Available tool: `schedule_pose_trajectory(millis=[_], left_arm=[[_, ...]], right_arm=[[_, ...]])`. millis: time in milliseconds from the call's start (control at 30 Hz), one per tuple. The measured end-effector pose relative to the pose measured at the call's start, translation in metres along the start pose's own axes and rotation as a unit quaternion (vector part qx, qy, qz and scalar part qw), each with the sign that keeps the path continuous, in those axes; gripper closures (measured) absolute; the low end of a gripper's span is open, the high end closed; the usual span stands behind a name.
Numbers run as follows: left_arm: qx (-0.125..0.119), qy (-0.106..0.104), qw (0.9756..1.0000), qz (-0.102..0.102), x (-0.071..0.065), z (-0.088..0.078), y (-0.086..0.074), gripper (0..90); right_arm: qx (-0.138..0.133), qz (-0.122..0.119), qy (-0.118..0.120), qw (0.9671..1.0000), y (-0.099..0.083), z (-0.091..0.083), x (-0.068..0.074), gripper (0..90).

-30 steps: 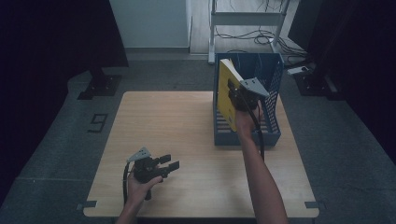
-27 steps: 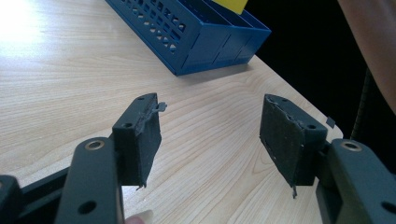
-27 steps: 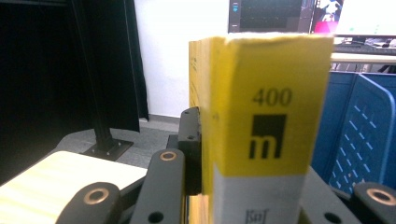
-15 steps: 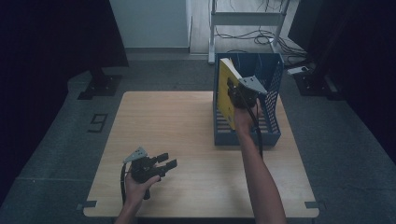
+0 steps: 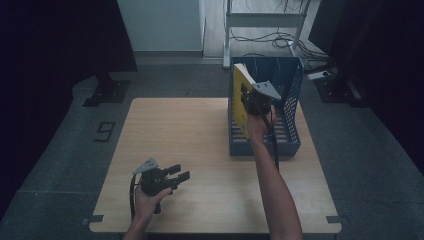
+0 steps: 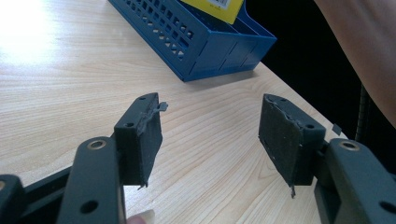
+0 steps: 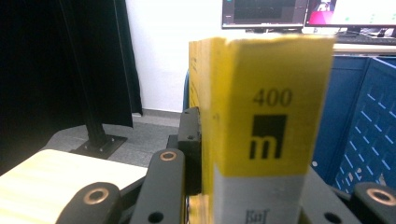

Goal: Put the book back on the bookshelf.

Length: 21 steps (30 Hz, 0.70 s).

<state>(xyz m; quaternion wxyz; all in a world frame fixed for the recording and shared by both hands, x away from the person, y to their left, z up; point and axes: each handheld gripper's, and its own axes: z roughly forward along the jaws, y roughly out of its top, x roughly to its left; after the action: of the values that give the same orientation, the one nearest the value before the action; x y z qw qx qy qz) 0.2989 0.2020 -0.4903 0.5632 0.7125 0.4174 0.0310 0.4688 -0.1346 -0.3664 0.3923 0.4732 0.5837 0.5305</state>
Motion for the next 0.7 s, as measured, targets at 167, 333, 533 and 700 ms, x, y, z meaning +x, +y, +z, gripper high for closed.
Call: schedule_pose_trajectory(millis=[167, 333, 533, 700], left_arm=[[-0.001, 0.000, 1.0000, -0.003, 0.001, -0.001, 0.000, 39.0], [0.006, 0.007, 1.0000, 0.004, -0.001, 0.002, -0.001, 39.1], [0.010, 0.007, 0.9999, 0.004, -0.001, 0.003, -0.001, 39.1], [0.008, 0.004, 1.0000, 0.001, 0.000, 0.002, -0.001, 39.0]], right_arm=[[0.007, -0.006, -0.008, 0.9999, -0.003, 0.005, 0.000, 74.4], [0.012, -0.001, -0.013, 0.9998, -0.007, 0.009, -0.001, 74.4], [0.013, 0.001, -0.016, 0.9998, -0.009, 0.013, -0.001, 74.4], [0.017, 0.000, -0.019, 0.9997, -0.012, 0.017, 0.000, 74.4]])
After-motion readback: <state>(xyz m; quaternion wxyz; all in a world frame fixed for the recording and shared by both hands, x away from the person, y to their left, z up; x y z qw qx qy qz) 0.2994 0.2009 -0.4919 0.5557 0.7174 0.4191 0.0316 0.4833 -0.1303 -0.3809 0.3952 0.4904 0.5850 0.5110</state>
